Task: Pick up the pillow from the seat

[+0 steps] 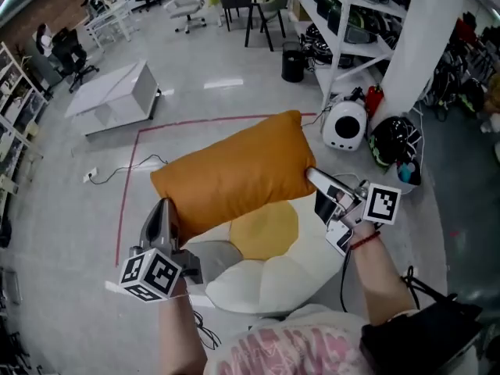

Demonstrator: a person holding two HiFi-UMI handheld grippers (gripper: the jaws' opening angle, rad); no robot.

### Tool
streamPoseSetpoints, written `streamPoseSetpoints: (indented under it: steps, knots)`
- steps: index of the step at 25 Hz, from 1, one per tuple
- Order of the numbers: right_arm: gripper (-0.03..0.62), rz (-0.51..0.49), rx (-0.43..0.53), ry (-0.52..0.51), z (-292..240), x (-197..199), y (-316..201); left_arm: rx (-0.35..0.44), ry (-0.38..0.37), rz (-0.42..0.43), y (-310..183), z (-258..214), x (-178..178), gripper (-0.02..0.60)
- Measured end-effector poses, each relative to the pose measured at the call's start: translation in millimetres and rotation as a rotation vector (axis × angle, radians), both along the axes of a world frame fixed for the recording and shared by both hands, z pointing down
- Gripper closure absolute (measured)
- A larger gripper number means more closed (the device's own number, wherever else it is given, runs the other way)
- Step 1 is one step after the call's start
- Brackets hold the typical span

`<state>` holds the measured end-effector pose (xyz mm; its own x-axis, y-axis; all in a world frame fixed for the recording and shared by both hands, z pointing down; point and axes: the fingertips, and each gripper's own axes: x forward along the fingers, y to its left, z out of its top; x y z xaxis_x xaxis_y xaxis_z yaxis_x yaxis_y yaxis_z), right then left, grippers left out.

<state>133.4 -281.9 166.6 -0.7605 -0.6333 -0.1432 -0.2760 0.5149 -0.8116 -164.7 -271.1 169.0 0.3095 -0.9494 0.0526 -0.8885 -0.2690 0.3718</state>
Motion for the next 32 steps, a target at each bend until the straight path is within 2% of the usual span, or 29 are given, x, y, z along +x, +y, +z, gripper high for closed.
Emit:
streamPoseSetpoints:
  steps: [4,7,9,13,15,18,20,26,32]
  knots:
    - [0.523,0.007,0.118,0.032,-59.4,-13.1,25.4,0.144,-0.078,-0.004,22.1,-70.6,-9.6,0.577]
    - [0.523,0.011,0.222,0.021,-105.5,-9.1,43.6,0.266,-0.086,0.008,37.8,-123.5,-6.6,0.578]
    - [0.523,0.007,0.293,0.004,-138.1,-7.9,58.9,0.34,-0.096,0.036,52.7,-157.3,-2.1,0.581]
    - [0.519,0.026,0.436,0.017,-193.8,-3.7,88.4,0.438,-0.146,0.094,80.2,-200.6,15.3,0.581]
    - [0.519,0.039,0.489,0.028,-213.8,-2.0,96.2,0.469,-0.112,0.112,83.8,-211.8,17.3,0.581]
    - [0.52,0.026,0.539,-0.013,-234.7,-5.3,108.5,0.488,-0.027,0.143,85.9,-220.6,13.0,0.581]
    - [0.52,0.016,0.563,-0.032,-244.3,-5.3,111.5,0.508,-0.007,0.146,84.6,-228.9,13.1,0.581]
    - [0.522,-0.006,0.617,-0.083,-263.6,-4.8,114.1,0.569,0.022,0.152,83.6,-249.6,12.9,0.581]
    - [0.52,-0.006,0.667,-0.078,-269.8,-6.9,119.8,0.614,0.001,0.143,91.2,-262.9,10.6,0.581]
